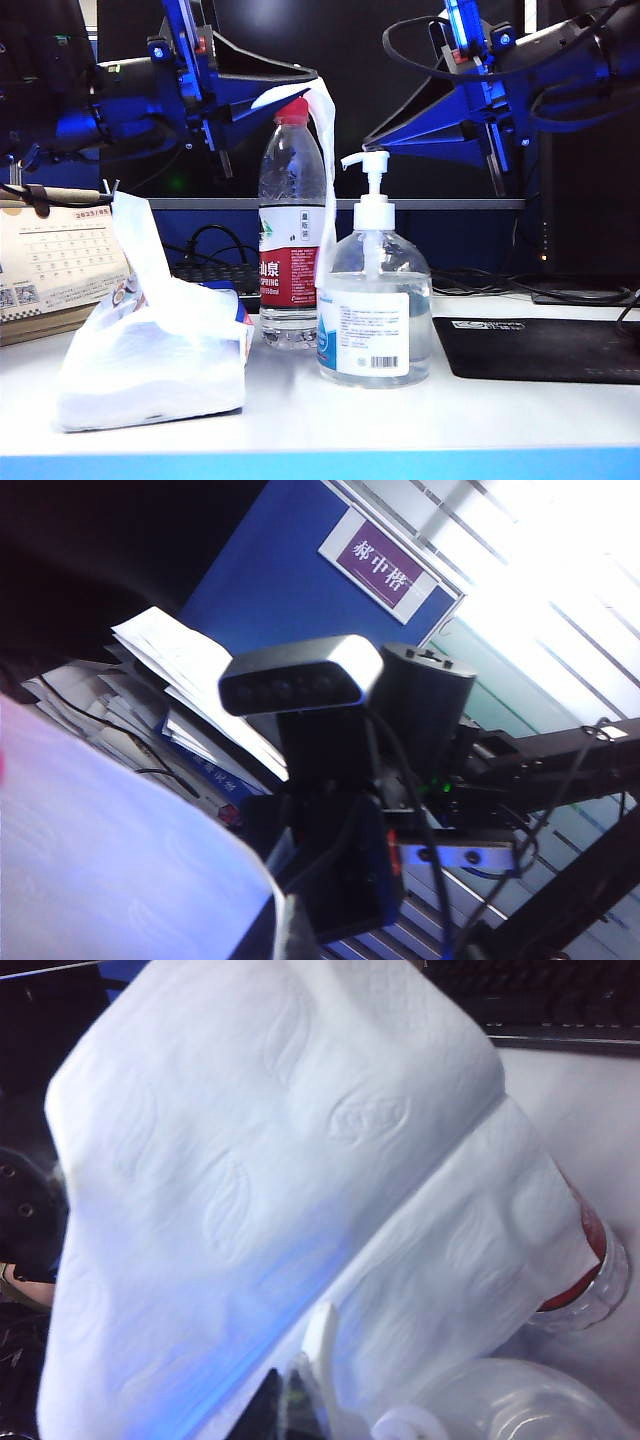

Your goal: Pull out a tissue from the tissue dispenser, then press the switch of the alcohol sanitizer bottle to drop some sanitizer on the paper tissue, and finally place the treated tissue on the table.

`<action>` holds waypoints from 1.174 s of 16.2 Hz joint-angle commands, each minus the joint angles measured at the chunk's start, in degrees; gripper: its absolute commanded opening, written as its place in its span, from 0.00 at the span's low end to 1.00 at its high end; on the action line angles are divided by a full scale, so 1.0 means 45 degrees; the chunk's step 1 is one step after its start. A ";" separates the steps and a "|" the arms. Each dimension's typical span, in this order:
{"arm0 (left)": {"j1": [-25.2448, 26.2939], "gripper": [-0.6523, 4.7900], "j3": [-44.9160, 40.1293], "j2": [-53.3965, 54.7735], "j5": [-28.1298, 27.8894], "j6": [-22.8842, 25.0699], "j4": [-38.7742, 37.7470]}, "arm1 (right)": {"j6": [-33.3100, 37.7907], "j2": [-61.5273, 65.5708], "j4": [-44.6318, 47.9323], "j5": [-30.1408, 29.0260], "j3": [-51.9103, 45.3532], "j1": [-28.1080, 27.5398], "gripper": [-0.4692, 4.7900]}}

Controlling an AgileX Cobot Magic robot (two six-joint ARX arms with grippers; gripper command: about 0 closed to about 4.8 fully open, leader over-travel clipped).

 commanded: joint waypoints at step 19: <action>-0.0466 0.11 -0.0840 0.1763 -0.1379 0.0884 0.0408 | -0.0024 -0.0019 0.0437 0.0384 0.0053 0.0029 0.08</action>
